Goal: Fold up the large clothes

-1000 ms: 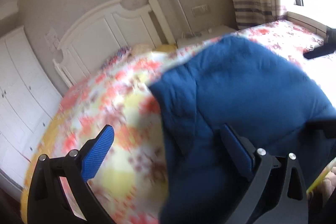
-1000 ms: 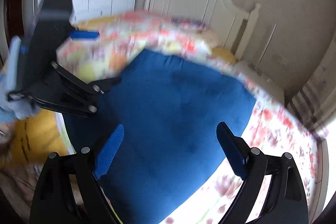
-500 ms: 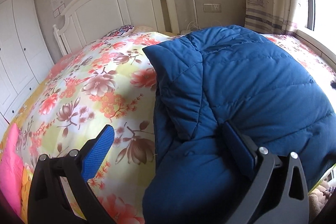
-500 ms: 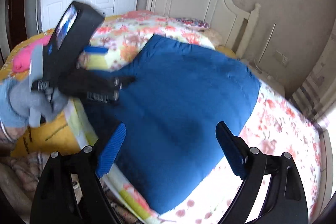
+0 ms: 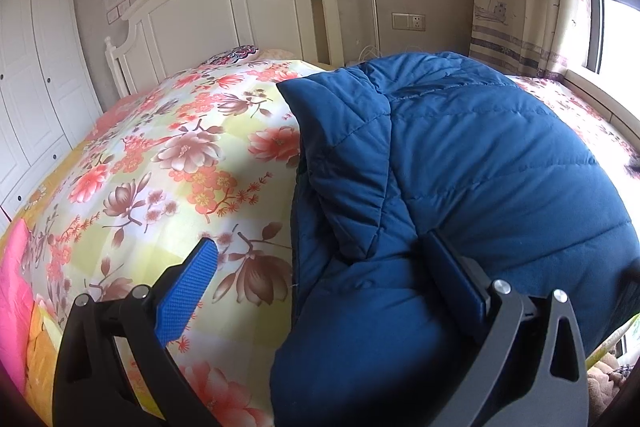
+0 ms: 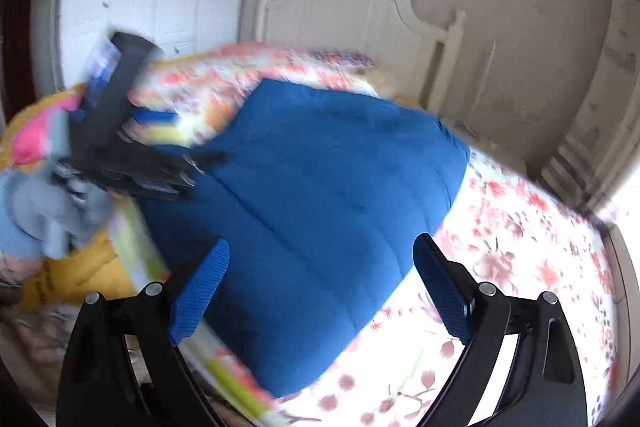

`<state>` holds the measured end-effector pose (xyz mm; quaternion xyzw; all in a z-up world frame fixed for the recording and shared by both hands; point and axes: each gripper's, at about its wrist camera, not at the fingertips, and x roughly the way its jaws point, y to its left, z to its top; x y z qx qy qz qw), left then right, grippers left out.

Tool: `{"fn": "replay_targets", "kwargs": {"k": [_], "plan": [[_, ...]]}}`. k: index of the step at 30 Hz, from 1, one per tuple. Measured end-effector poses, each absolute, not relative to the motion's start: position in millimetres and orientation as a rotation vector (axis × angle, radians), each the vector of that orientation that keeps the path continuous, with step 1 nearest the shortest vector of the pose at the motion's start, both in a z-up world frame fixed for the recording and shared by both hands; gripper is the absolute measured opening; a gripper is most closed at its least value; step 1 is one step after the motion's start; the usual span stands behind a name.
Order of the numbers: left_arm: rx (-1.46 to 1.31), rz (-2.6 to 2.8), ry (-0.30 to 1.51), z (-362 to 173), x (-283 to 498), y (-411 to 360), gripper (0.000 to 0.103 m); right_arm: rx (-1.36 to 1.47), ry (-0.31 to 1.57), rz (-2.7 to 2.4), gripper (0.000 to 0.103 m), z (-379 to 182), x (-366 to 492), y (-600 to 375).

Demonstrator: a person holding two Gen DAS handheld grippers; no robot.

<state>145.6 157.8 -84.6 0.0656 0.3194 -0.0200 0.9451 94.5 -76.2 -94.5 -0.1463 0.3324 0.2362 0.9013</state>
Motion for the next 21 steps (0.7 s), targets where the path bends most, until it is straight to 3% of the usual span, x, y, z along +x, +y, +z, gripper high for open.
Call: {"fn": "replay_targets", "kwargs": {"k": [2,5,12,17,21], "plan": [[0.143,-0.036,0.64,-85.7,143.9,156.5,0.101,-0.186,0.714,0.52,0.091,-103.1,99.9,-87.6],[0.126,-0.037,0.639,-86.5,143.7,158.1,0.101,-0.228,0.742,0.522,0.09,-88.4,99.2,-83.0],[0.11,-0.043,0.644,-86.8,144.4,159.7,0.101,-0.248,0.567,0.418,0.089,-27.2,144.9,-75.8],[0.104,-0.042,0.65,-86.8,144.2,160.0,0.101,-0.296,0.723,0.379,0.09,-58.6,225.4,-46.9],[0.003,-0.12,0.704,-79.3,146.8,177.0,0.101,-0.188,0.745,0.409,0.09,-55.5,222.5,-68.4]]}}
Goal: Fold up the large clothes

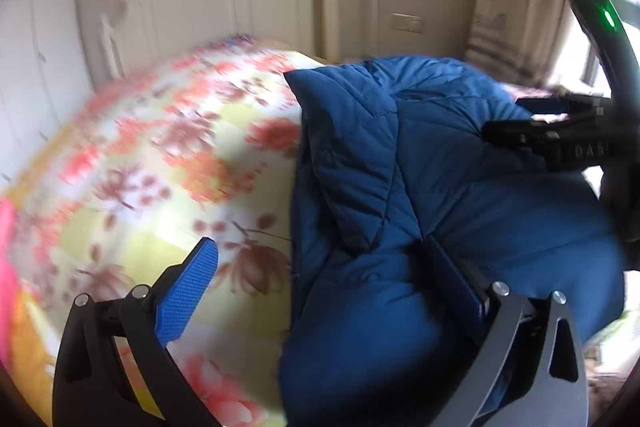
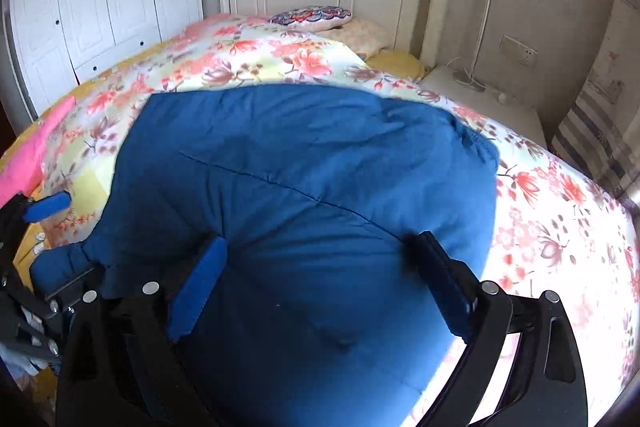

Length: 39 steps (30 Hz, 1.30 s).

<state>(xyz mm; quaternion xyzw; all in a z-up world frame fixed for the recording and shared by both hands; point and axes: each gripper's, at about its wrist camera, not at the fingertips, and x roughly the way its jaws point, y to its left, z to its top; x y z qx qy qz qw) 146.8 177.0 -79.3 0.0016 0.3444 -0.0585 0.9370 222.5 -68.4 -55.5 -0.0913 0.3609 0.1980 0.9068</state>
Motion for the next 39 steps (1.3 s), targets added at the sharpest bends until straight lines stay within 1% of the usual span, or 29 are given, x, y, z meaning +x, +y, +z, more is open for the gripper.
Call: {"fn": "replay_targets", "kwargs": {"k": [4,6,8,9,13,16,17,18,19,20,21,22,23,25,28,35,37,39], "plan": [[-0.272,-0.271,0.851,-80.4,172.3,217.3,0.101,0.055,0.78,0.452,0.09,-57.3,195.9,-120.0],[-0.331,-0.325,0.918,-86.8,183.4,223.5,0.101,0.186,0.847,0.484,0.091,-72.6,182.8,-147.6],[-0.383,-0.374,0.981,-96.7,192.5,224.6,0.101,0.336,0.923,0.563,0.098,-90.7,174.1,-161.1],[-0.419,-0.401,1.007,-102.2,196.1,225.4,0.101,0.391,0.964,0.606,0.098,-99.4,173.2,-164.4],[-0.559,-0.495,1.066,-120.5,204.7,231.4,0.101,0.47,1.021,0.731,0.099,-120.6,175.4,-159.9],[-0.582,-0.574,1.065,-124.7,205.6,232.3,0.1,0.504,1.038,0.753,0.099,-126.9,180.0,-153.3],[-0.587,-0.592,1.068,-125.8,206.7,232.4,0.097,0.493,1.03,0.758,0.099,-126.8,179.2,-152.1],[-0.6,-0.62,1.074,-127.5,207.5,232.9,0.084,0.472,1.018,0.759,0.099,-125.3,177.1,-150.8],[-0.609,-0.642,1.069,-127.7,207.1,231.5,0.076,0.436,0.985,0.759,0.095,-120.8,172.0,-149.2],[-0.576,-0.637,1.041,-123.1,204.4,229.0,0.071,0.398,0.949,0.749,0.086,-116.5,170.3,-144.7],[-0.547,-0.627,1.022,-119.7,200.4,225.1,0.064,0.355,0.916,0.734,0.083,-111.9,169.1,-141.9],[-0.509,-0.603,0.997,-112.6,198.2,219.5,0.059,0.301,0.877,0.712,0.077,-105.9,163.5,-138.2],[-0.471,-0.581,0.969,-104.9,197.2,212.4,0.057,0.278,0.855,0.696,0.071,-102.6,161.9,-137.2],[-0.417,-0.57,0.925,-91.8,200.3,198.2,0.048,0.231,0.794,0.641,0.065,-92.8,162.0,-138.6],[-0.405,-0.59,0.89,-74.8,227.3,172.1,0.042,0.184,0.738,0.564,0.062,-75.9,172.5,-152.8],[-0.36,-0.638,0.828,-32.3,315.7,74.9,0.041,0.198,0.669,0.402,0.062,-43.2,243.4,-220.6],[-0.357,-0.631,0.854,-36.7,342.4,47.8,0.041,0.193,0.697,0.371,0.062,-45.6,265.5,-237.9],[-0.362,-0.609,0.914,-57.5,362.6,24.3,0.042,0.19,0.77,0.327,0.062,-64.4,287.3,-249.4]]}}
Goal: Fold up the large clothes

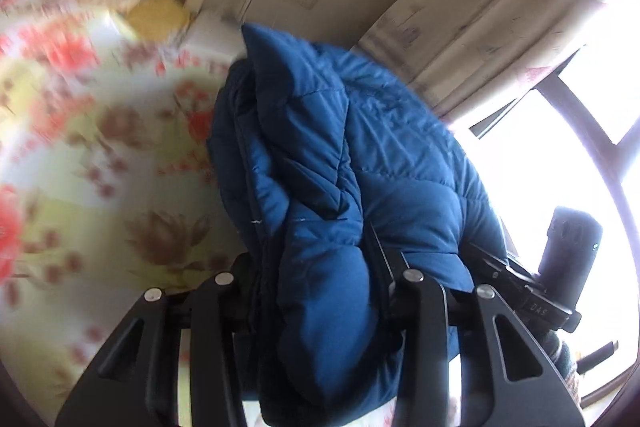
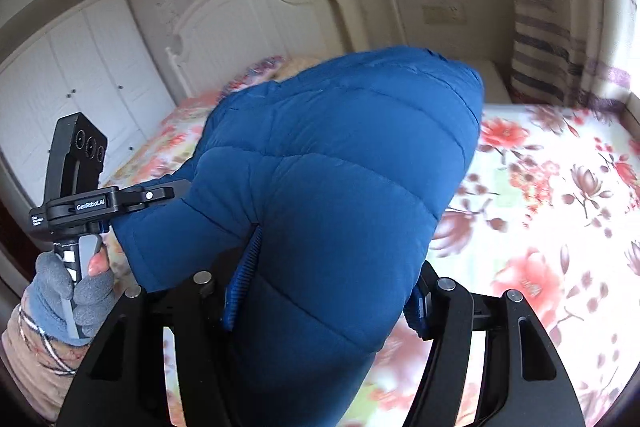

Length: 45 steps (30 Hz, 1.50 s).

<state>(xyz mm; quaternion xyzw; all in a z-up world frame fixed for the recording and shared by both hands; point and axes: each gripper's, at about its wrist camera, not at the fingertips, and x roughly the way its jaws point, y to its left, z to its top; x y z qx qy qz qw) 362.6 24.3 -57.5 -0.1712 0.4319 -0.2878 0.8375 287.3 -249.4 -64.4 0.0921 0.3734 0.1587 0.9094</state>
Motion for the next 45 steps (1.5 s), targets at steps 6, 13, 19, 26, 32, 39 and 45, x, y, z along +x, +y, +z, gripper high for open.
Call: {"fn": "replay_targets", "kwargs": {"k": [6,13,19,26,32,39,45], "plan": [[-0.354,-0.52,0.859,-72.3,354.6,16.7,0.072,0.262,0.776,0.232,0.095,-81.8,279.9,-274.7],[-0.116,-0.26,0.58,-26.0,277.8,19.2,0.101,0.038,0.624,0.073,0.098,-45.8,219.4,-222.0],[-0.065,-0.23,0.497,-4.9,219.6,14.6,0.101,-0.329,0.681,0.026,0.097,-81.0,191.4,-160.9],[0.087,0.021,0.213,43.4,120.9,9.9,0.101,-0.145,0.492,-0.047,0.098,-18.7,104.0,-185.6],[0.064,-0.055,0.282,36.2,101.0,-3.5,0.101,-0.069,0.458,-0.13,0.098,-6.1,84.4,-179.7],[0.089,-0.067,0.338,13.8,96.5,-12.0,0.101,-0.011,0.359,-0.144,0.098,4.7,65.8,-187.3],[0.069,-0.055,0.35,9.6,102.0,-9.1,0.101,-0.032,0.354,-0.129,0.098,4.3,64.9,-184.6]]}}
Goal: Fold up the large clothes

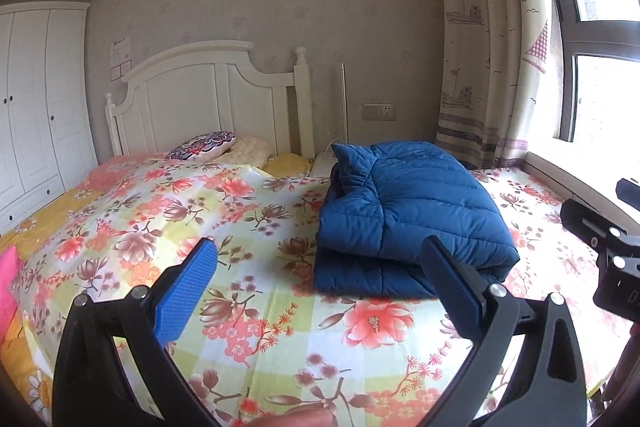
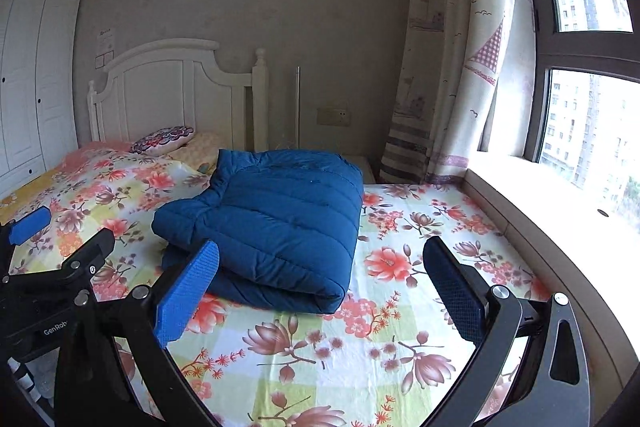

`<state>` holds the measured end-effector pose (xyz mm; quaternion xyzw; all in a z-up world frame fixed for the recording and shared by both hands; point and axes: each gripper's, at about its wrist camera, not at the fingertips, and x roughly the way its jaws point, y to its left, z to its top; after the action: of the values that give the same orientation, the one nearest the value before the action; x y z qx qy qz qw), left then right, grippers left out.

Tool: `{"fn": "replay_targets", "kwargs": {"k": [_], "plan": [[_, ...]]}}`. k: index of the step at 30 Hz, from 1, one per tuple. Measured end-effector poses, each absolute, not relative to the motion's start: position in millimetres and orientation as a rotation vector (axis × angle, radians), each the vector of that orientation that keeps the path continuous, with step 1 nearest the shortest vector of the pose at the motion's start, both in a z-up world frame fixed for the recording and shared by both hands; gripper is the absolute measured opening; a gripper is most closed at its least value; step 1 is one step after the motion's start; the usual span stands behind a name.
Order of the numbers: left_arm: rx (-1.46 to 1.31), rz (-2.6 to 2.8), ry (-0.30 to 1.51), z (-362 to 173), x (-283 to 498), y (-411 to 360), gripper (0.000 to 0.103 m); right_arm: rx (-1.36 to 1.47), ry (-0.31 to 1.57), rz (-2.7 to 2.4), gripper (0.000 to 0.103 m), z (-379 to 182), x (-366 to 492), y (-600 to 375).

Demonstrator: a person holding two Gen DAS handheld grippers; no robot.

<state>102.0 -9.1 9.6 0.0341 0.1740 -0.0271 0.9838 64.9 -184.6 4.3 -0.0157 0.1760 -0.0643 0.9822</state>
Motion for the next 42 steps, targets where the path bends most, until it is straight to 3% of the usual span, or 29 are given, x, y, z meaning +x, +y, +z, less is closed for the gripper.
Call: {"fn": "replay_targets", "kwargs": {"k": [42], "plan": [[0.064,-0.052,0.345,11.4,100.6,-8.3,0.101,-0.038,0.339,-0.119,0.098,5.0,62.7,-183.3]]}}
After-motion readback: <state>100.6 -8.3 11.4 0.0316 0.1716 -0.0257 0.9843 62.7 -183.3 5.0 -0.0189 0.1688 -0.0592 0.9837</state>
